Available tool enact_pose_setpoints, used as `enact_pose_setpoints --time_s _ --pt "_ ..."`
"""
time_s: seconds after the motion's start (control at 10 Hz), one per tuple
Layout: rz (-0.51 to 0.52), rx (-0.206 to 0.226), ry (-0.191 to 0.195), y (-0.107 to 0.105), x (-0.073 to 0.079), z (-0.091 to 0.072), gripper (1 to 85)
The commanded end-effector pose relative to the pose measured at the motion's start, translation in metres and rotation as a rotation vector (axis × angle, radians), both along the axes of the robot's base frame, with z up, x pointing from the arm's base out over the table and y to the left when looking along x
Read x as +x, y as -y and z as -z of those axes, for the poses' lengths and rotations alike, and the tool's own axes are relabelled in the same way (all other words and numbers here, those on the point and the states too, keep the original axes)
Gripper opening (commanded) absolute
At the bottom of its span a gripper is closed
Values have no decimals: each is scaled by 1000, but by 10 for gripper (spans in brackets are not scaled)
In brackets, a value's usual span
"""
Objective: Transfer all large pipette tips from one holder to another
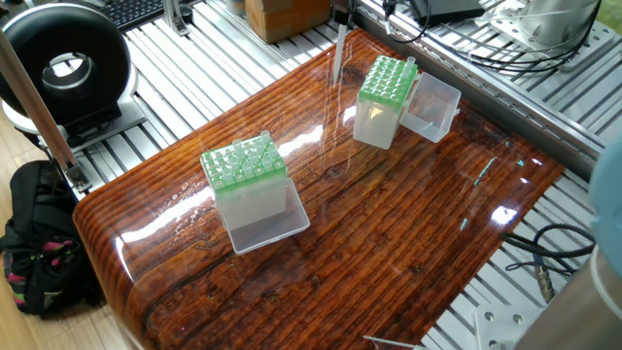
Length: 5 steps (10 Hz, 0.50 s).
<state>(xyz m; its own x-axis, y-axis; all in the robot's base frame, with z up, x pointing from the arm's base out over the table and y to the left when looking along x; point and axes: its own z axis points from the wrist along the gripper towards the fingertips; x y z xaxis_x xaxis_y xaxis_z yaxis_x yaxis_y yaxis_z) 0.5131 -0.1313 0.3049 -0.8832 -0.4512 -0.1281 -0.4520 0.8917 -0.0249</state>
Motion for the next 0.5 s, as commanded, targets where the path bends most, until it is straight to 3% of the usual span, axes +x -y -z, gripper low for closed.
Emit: enact_pose_setpoints --time_s 0.0,0.4 --pt "-25 -11 12 22 -1 2 73" --pt "-43 7 25 30 3 21 73"
